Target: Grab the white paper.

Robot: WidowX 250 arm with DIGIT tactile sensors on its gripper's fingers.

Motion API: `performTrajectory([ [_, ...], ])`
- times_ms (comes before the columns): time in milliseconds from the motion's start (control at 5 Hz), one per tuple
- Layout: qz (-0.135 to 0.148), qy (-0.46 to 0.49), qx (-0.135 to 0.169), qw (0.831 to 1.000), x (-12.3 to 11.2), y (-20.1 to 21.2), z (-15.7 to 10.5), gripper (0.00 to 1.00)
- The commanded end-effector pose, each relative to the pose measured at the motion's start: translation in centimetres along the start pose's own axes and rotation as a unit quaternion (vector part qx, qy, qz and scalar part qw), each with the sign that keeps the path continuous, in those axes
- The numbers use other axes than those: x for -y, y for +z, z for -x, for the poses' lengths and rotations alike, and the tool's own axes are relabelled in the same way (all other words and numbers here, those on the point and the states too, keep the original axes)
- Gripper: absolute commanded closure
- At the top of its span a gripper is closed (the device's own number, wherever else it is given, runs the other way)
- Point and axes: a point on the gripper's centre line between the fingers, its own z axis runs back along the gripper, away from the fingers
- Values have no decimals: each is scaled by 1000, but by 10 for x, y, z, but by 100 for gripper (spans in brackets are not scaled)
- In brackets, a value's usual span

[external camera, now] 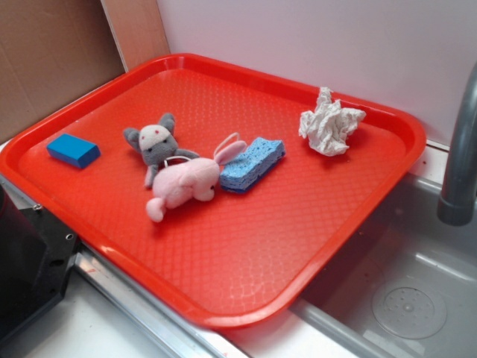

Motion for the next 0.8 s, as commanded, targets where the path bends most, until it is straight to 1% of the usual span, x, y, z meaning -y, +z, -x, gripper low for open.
performTrajectory([
  [0, 0, 0, 0, 1000, 0, 0, 0, 0],
  [200, 1, 18, 10, 1000, 9, -12, -18, 0],
  [400, 5, 55, 24, 998, 25, -35, -47, 0],
  [600, -4, 84, 52, 995, 39, -60, -72, 0],
])
